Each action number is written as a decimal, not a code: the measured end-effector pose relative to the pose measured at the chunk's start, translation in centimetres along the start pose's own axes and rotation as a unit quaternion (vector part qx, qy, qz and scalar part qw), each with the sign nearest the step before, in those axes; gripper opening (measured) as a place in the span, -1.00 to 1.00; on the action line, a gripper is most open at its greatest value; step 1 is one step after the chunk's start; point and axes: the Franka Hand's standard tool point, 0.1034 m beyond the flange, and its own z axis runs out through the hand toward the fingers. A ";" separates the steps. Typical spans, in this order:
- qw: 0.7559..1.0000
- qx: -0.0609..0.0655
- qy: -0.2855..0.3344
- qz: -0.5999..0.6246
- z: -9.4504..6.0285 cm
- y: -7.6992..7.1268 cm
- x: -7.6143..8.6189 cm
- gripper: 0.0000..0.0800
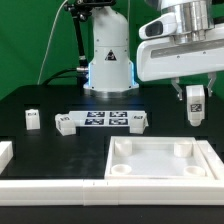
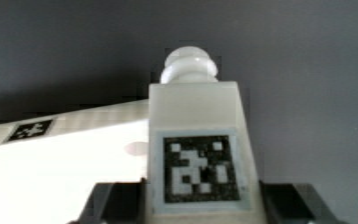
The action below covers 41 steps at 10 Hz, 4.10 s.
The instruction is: Assemble one leg
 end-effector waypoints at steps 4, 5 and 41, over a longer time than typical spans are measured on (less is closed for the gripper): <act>0.994 -0.014 0.012 -0.105 -1.2 2.3 4.9 -0.27; 0.993 -0.014 0.023 -0.115 -1.2 2.4 5.7 -0.27; 0.964 -0.018 0.230 -0.133 3.8 1.7 12.6 -0.03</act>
Offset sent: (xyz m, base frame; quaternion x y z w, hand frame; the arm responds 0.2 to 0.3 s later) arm 0.0515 -0.0183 -0.0001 -0.0154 0.0496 -0.1456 0.9880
